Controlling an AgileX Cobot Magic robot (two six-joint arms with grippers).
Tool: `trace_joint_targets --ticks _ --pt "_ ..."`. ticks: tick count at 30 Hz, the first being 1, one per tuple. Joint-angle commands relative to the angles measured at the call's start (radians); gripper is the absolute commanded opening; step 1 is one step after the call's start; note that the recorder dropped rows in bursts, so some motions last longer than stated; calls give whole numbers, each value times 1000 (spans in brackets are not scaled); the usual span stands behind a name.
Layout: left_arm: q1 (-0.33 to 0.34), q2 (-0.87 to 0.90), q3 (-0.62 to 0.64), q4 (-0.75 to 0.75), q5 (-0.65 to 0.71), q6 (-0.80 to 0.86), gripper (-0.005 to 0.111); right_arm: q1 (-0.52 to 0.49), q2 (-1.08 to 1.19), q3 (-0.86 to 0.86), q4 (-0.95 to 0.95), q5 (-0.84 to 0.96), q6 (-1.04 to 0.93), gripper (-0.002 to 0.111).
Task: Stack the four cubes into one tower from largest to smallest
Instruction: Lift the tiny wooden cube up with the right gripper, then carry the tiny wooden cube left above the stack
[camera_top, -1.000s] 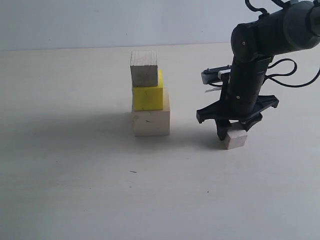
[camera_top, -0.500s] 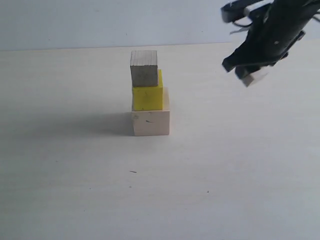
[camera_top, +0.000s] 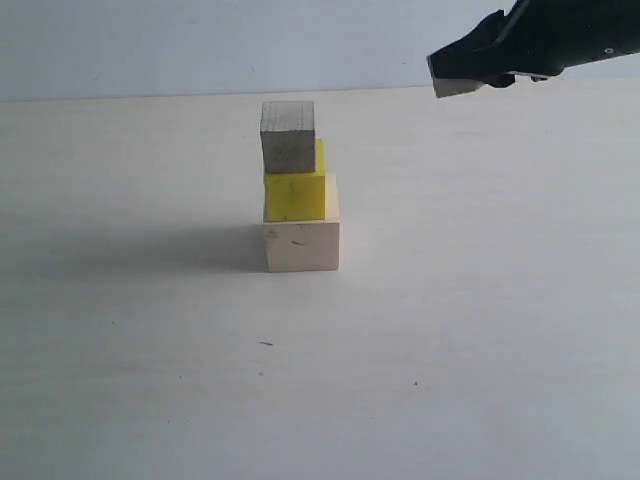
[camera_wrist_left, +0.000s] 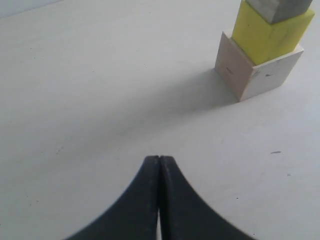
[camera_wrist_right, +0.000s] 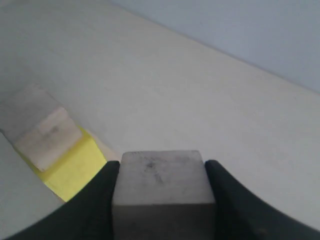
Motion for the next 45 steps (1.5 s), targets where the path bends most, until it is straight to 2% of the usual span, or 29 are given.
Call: trace_joint_targets --ticks 1,6,12,16,23,28,35,45 --pt "-7 -4 4 -5 -8 0 0 -3 -35 73 362 1 -395 0" --pt "-7 -4 4 -5 -19 0 0 -3 -22 73 434 57 -632 0" --pt "-7 -4 4 -1 -22 0 0 -3 -22 73 497 126 -430 0" --pt "-7 -4 4 1 -22 0 0 -3 -21 71 489 301 -627 0" --pt "-7 -4 4 3 -17 0 0 -3 62 -21 431 508 -634 0" --pt "-7 -4 4 7 -9 8 0 4 164 -93 430 508 -632 0" --pt "-7 -4 4 9 26 22 0 133 262 -179 427 508 -632 0" --pt "-7 -4 31 39 11 23 0 143 326 -188 460 508 -632 0"
